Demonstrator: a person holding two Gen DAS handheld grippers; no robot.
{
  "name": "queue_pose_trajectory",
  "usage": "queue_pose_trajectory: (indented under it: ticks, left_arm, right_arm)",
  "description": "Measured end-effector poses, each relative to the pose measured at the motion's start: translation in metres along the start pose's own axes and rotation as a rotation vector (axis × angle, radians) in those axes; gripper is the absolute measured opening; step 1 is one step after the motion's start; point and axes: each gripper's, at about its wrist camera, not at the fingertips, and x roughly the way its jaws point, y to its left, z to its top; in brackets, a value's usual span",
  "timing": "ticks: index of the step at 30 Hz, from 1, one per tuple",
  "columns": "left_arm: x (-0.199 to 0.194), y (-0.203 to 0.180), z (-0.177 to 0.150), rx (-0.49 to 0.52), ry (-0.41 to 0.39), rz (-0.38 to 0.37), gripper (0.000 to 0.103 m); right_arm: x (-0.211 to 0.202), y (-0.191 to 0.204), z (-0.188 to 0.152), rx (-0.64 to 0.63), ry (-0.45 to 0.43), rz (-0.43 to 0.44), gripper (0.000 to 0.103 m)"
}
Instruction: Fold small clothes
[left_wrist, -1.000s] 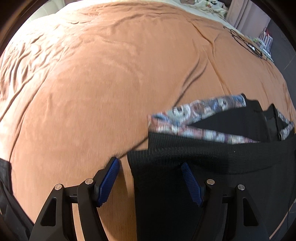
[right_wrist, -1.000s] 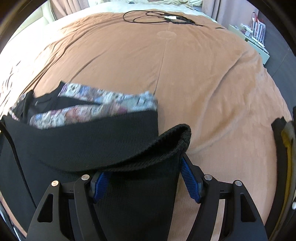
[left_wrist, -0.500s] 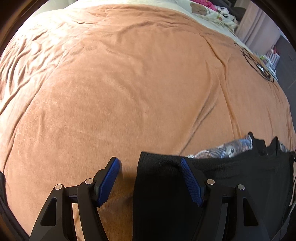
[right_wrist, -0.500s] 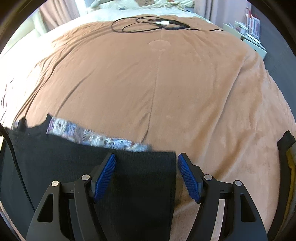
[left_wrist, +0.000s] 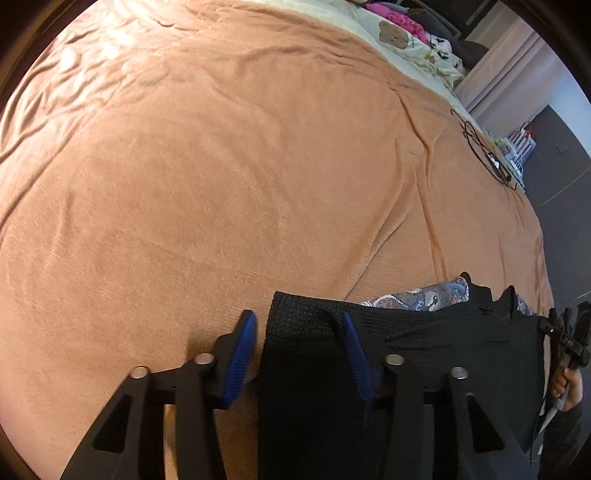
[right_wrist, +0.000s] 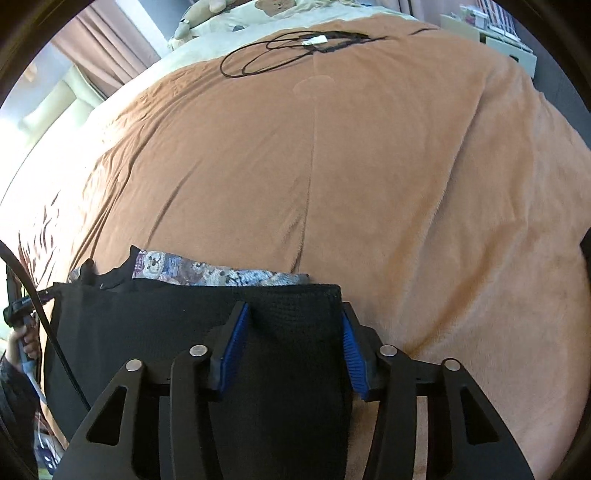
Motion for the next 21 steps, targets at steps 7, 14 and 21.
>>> queue_pose_trajectory:
  ticks: [7, 14, 21]
  left_arm:
    - [-0.012, -0.006, 0.002, 0.029, -0.032, -0.003, 0.01]
    - [-0.042, -0.017, 0.006, 0.077, -0.115, 0.018, 0.007]
    - [-0.061, -0.021, 0.016, 0.076, -0.159, 0.035, 0.007]
  right_arm:
    - [-0.014, -0.008, 0.001, 0.021, -0.031, 0.028, 0.008]
    - [-0.035, 0.016, -0.001, -0.026, -0.094, -0.006, 0.004]
    - [-0.057, 0.033, 0.0, -0.061, -0.14, -0.021, 0.004]
